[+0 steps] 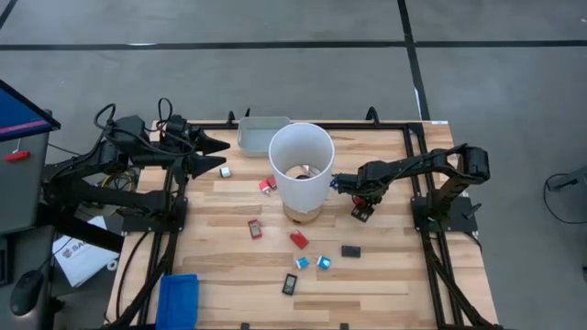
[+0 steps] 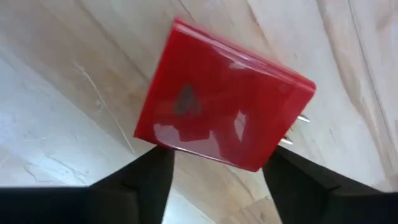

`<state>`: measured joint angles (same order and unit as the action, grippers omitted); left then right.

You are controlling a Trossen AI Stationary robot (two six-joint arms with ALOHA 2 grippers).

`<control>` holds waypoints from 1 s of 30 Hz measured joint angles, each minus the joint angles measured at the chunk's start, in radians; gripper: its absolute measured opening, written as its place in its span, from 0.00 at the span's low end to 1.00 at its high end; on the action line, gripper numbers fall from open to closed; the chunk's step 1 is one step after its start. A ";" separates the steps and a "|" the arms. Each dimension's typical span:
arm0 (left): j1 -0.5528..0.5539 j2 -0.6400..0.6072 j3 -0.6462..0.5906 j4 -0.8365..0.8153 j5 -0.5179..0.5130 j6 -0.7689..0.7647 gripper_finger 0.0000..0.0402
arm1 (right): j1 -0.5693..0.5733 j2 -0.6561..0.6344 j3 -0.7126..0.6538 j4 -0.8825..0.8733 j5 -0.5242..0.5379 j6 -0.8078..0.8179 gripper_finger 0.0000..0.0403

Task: Pick & Place Office items
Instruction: Put the right red charger adapter into the gray bin

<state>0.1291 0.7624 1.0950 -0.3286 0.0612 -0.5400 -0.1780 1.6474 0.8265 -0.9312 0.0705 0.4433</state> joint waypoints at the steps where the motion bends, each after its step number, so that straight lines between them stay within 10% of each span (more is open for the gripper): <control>1: 0.000 0.000 0.000 0.000 0.000 0.000 0.76 | 0.000 0.001 0.000 -0.005 0.002 0.005 0.51; 15: -0.040 0.000 0.000 0.000 -0.003 0.000 0.76 | 0.068 -0.141 -0.005 -0.074 -0.012 0.080 0.29; 23: -0.062 0.009 0.000 0.002 -0.035 0.001 0.76 | 0.096 -0.372 -0.003 -0.072 -0.026 0.169 0.54; 30: -0.075 0.056 0.000 0.001 -0.035 0.002 0.76 | -0.013 -0.518 -0.002 -0.080 -0.021 0.590 0.80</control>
<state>0.0540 0.8184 1.0954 -0.3275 0.0258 -0.5377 -0.1913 1.1294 0.8246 -1.0109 0.0494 1.0330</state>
